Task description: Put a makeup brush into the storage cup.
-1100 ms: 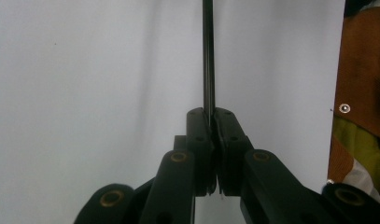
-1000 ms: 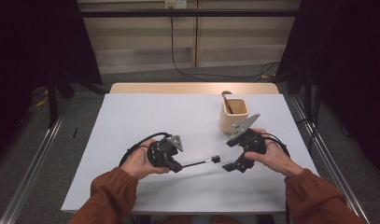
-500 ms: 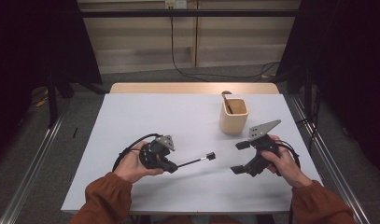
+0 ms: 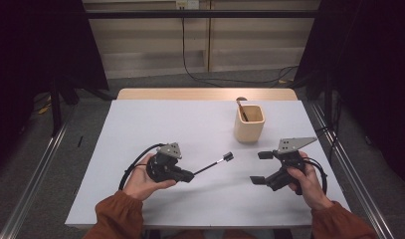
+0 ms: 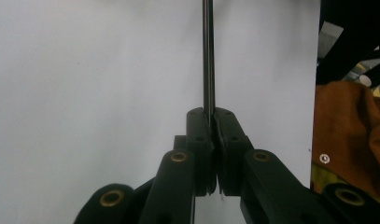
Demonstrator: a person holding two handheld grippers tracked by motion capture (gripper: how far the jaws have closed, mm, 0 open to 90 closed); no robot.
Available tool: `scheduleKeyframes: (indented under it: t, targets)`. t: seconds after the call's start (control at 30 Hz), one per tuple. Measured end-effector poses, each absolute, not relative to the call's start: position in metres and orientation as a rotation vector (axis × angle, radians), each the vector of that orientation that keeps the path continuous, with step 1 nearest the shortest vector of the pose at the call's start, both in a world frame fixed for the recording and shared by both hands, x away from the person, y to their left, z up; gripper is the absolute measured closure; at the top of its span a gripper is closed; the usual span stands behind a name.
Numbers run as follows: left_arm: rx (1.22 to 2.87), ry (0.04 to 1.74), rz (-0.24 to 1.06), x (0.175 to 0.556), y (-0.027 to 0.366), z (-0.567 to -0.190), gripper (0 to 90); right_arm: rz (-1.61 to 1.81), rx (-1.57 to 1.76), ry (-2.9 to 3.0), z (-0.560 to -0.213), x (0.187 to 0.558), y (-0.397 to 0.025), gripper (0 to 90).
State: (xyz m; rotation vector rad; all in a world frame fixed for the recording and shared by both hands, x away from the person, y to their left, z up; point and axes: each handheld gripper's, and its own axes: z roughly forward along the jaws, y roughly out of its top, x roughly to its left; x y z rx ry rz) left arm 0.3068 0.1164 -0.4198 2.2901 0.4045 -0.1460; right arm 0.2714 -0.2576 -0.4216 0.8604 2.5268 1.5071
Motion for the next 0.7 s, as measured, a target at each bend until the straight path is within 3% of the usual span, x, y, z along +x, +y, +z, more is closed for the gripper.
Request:
scheduleKeyframes:
  t: [0.7]
  targets:
    - [2.061, 0.396, -0.050, 0.296, 0.113, -0.424, 85.8, 1.578, 0.820, 2.459, -0.423, 0.265, -0.249, 4.3]
